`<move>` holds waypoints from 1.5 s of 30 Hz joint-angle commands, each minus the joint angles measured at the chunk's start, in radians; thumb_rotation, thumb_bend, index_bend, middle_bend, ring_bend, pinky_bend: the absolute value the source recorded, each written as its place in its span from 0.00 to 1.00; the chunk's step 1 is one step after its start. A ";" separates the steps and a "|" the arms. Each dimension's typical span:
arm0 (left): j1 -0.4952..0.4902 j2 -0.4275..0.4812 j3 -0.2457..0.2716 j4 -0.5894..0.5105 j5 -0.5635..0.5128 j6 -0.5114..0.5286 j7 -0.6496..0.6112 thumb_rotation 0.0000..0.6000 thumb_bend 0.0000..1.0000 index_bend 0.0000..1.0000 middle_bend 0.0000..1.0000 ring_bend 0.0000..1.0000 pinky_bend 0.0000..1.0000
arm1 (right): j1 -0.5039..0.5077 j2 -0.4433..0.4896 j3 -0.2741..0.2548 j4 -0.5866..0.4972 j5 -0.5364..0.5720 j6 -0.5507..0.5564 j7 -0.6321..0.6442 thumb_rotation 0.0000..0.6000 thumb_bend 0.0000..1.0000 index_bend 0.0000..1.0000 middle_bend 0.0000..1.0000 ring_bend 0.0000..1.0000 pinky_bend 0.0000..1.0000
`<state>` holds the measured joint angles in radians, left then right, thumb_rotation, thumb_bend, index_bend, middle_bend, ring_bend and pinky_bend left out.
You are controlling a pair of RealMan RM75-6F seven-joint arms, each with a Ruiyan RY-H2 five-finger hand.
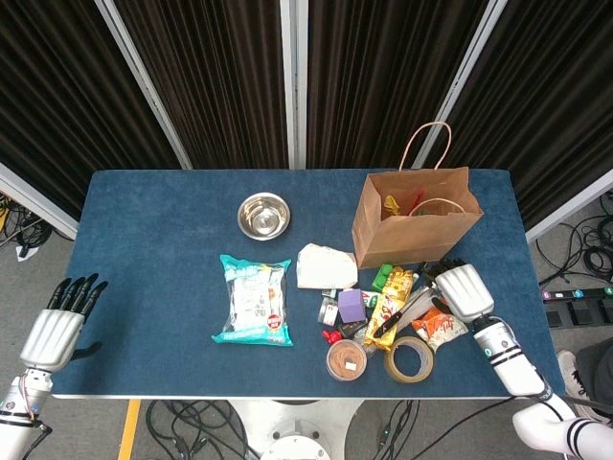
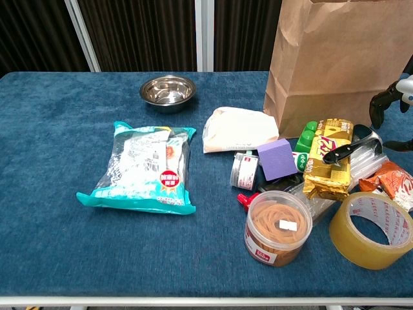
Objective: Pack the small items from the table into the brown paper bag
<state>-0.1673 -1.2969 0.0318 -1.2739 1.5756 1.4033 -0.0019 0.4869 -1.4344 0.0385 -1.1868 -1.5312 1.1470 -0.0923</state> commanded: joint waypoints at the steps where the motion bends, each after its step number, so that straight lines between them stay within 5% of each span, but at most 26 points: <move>1: 0.000 -0.002 0.001 0.004 -0.001 -0.002 -0.003 1.00 0.05 0.10 0.07 0.00 0.05 | 0.003 -0.002 0.003 0.001 0.009 -0.010 0.006 1.00 0.14 0.52 0.43 0.33 0.43; 33: -0.006 -0.024 0.004 0.048 -0.009 -0.025 -0.033 1.00 0.05 0.10 0.07 0.00 0.05 | 0.068 -0.086 0.019 0.045 0.059 -0.117 -0.089 1.00 0.17 0.52 0.44 0.30 0.43; 45: -0.010 -0.024 0.005 0.048 -0.007 -0.027 -0.041 1.00 0.06 0.10 0.07 0.00 0.05 | 0.059 -0.099 0.024 0.041 0.077 -0.095 -0.140 1.00 0.28 0.67 0.55 0.44 0.55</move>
<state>-0.1772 -1.3209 0.0362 -1.2259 1.5684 1.3758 -0.0432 0.5462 -1.5323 0.0632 -1.1471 -1.4536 1.0511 -0.2303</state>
